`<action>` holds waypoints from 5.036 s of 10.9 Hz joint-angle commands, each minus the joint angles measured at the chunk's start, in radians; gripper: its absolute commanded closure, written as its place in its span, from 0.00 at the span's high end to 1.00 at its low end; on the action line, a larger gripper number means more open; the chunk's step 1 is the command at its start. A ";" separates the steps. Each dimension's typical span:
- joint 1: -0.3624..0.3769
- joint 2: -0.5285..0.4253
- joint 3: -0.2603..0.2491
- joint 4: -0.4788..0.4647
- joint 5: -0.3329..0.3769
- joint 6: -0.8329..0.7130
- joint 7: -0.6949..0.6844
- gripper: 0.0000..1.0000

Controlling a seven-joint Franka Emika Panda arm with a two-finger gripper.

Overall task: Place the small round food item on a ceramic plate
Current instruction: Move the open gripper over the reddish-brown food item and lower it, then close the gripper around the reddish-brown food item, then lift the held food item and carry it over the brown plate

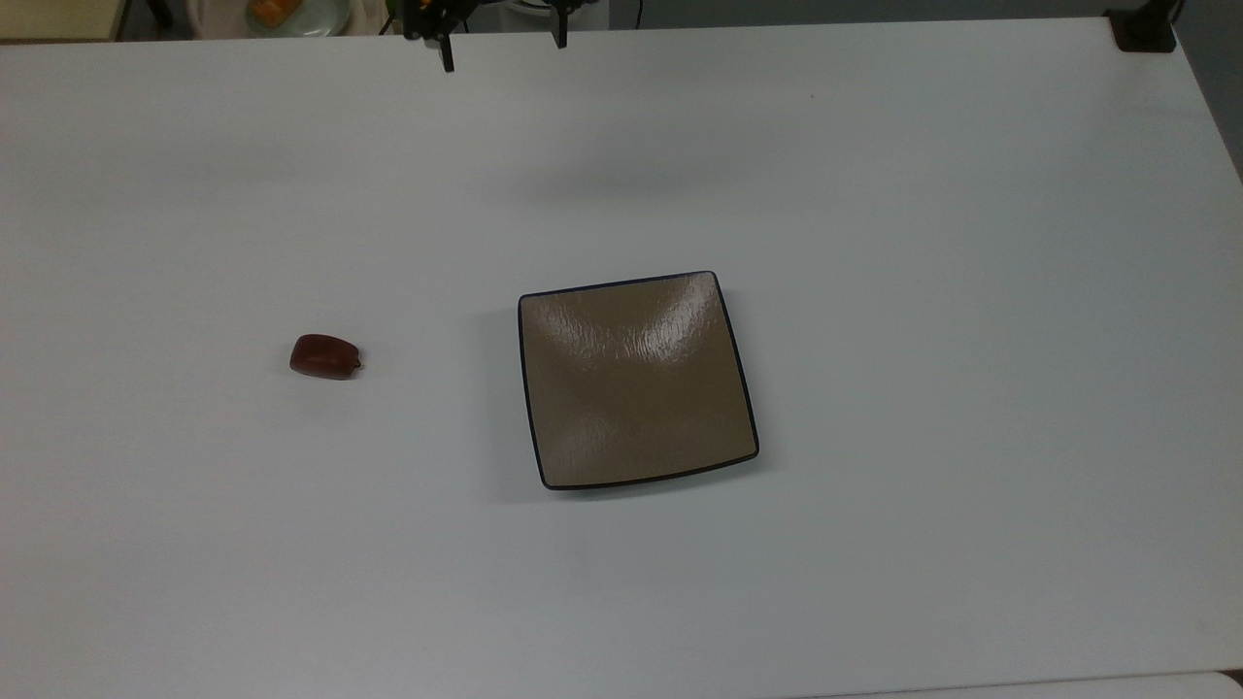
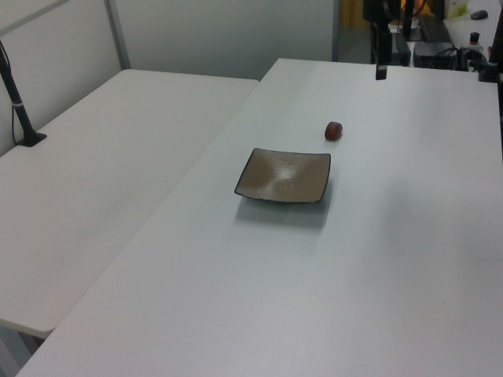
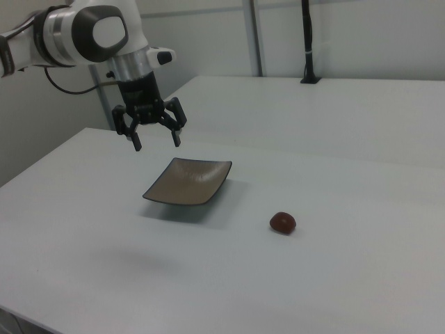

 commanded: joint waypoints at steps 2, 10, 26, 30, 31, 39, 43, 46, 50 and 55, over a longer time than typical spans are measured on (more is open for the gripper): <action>-0.015 0.019 -0.040 -0.007 -0.011 -0.021 -0.586 1.00; -0.163 0.223 -0.032 0.060 -0.040 0.191 -0.794 1.00; -0.254 0.504 -0.026 0.071 -0.145 0.608 -1.057 0.66; -0.253 0.524 -0.023 0.067 -0.189 0.636 -1.058 0.51; -0.251 0.527 -0.021 0.067 -0.194 0.636 -1.058 0.51; -0.249 0.547 -0.018 0.060 -0.224 0.637 -1.057 0.27; -0.249 0.536 -0.014 0.060 -0.206 0.623 -1.050 0.06; -0.248 0.473 -0.012 0.065 -0.156 0.552 -0.994 0.06; -0.191 0.406 -0.012 0.175 -0.005 0.334 -0.833 0.06; -0.034 0.366 -0.012 0.274 -0.013 0.192 -0.210 0.06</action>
